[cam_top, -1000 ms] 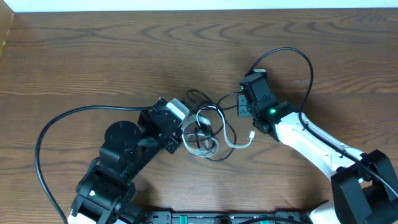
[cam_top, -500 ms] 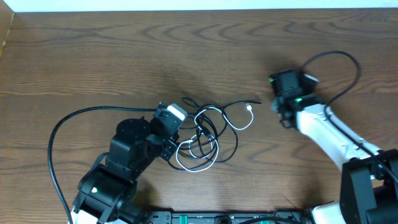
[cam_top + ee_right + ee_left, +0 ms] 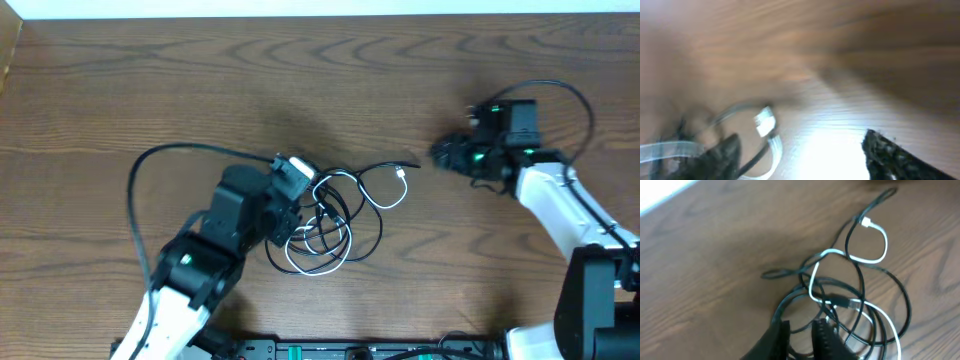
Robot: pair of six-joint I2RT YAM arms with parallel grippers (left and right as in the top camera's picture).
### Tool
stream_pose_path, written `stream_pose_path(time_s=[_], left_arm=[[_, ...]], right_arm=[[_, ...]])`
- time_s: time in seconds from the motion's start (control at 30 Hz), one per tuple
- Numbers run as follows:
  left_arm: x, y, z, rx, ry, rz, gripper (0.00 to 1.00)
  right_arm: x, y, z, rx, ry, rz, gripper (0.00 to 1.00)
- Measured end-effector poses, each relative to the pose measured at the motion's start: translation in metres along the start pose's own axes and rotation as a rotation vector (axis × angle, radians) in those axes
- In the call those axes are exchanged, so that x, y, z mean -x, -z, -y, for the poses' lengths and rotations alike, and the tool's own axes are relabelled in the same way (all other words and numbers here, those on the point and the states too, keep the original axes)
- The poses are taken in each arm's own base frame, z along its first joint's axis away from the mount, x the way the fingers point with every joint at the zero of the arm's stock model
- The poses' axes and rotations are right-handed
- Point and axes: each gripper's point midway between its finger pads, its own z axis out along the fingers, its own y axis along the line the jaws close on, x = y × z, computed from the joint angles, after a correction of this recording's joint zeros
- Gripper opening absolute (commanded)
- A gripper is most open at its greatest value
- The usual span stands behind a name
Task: Untangle cables
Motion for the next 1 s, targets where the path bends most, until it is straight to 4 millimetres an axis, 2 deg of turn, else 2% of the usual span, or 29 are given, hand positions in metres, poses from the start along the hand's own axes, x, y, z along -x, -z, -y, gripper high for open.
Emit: stream_pose_path(time_s=[0.1, 0.2, 0.3, 0.4, 0.53, 0.7, 0.8, 1.0], left_arm=[[-0.009, -0.015, 0.001, -0.012, 0.006, -0.056, 0.32], [-0.017, -0.027, 0.002, -0.023, 0.009, -0.103, 0.41], [-0.025, -0.036, 0.004, -0.037, 0.013, -0.141, 0.51], [-0.031, -0.044, 0.009, -0.07, 0.025, -0.171, 0.54], [-0.042, -0.057, 0.019, -0.127, 0.037, -0.226, 0.56], [-0.056, -0.081, 0.024, -0.163, 0.034, -0.287, 0.56], [-0.058, -0.098, 0.024, -0.173, 0.027, -0.288, 0.56], [-0.048, -0.125, 0.021, -0.165, 0.008, -0.229, 0.56]], right_arm=[[-0.023, -0.01, -0.033, 0.046, 0.16, -0.068, 0.93], [-0.041, -0.018, -0.055, 0.028, 0.288, -0.101, 0.99], [-0.051, -0.024, -0.066, -0.018, 0.382, -0.103, 0.99], [-0.053, -0.027, -0.065, -0.108, 0.41, -0.082, 0.99], [-0.039, -0.024, -0.047, -0.283, 0.329, 0.002, 0.99], [-0.016, -0.01, -0.019, -0.468, 0.166, 0.147, 0.99], [-0.002, -0.005, -0.018, -0.495, 0.139, 0.215, 0.99], [0.019, 0.005, -0.033, -0.471, 0.148, 0.273, 0.99]])
